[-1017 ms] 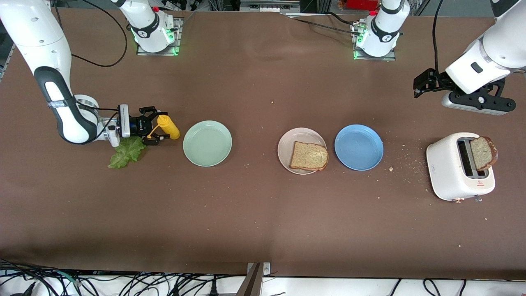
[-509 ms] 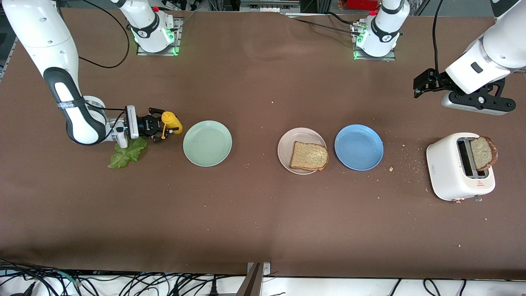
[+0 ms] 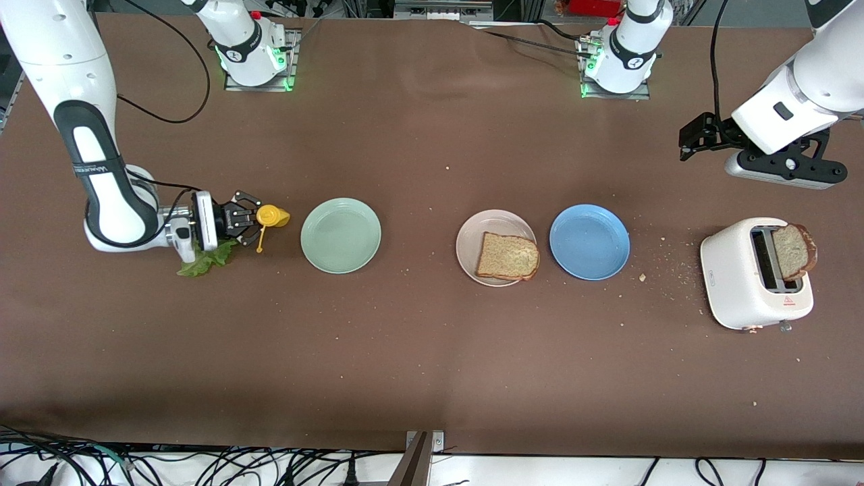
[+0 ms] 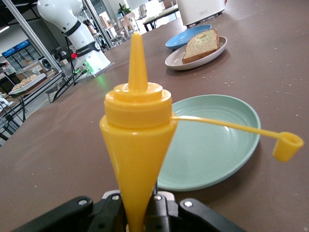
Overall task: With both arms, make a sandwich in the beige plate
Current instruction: 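Lift the mustard bottle and carry it over the beige plate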
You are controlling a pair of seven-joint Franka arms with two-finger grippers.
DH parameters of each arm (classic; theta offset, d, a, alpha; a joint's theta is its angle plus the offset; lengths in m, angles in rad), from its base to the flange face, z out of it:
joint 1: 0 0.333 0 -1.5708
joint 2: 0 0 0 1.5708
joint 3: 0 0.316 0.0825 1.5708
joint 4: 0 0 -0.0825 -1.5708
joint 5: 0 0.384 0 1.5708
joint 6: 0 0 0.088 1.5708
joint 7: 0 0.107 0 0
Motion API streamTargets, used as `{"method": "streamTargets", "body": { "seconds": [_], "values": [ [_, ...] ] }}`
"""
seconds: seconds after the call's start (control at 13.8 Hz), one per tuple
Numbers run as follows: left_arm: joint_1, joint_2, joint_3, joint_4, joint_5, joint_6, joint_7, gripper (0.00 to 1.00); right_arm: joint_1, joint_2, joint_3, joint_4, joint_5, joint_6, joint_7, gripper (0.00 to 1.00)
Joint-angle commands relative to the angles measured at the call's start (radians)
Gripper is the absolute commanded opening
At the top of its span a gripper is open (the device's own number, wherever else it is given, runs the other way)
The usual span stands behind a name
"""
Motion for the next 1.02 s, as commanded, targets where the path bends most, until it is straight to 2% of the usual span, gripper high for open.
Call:
{"method": "streamTargets", "body": {
  "seconds": [0.0, 0.15, 0.29, 0.44, 0.73, 0.94],
  "values": [
    [-0.01, 0.008, 0.008, 0.02, -0.016, -0.01, 0.002, 1.0, 0.049, -0.033, 0.004, 0.182, -0.138, -0.043, 0.315, 0.0],
    [-0.01, 0.008, 0.009, 0.02, -0.016, -0.01, 0.0, 1.0, 0.099, -0.033, 0.01, 0.316, -0.24, -0.069, 0.555, 0.0],
    [-0.01, 0.008, 0.009, 0.02, -0.016, -0.01, 0.0, 1.0, 0.156, -0.034, 0.046, 0.404, -0.346, -0.069, 0.772, 0.0],
    [-0.008, 0.008, 0.009, 0.02, -0.016, -0.01, 0.002, 1.0, 0.226, -0.034, 0.099, 0.459, -0.457, -0.057, 0.962, 0.0],
    [-0.008, 0.008, 0.009, 0.02, -0.016, -0.01, 0.002, 1.0, 0.384, -0.033, 0.162, 0.524, -0.679, -0.004, 1.339, 0.0],
    [-0.006, 0.008, 0.009, 0.019, -0.016, -0.012, 0.002, 1.0, 0.512, 0.007, 0.183, 0.563, -0.807, 0.052, 1.608, 0.0]
  ]
}}
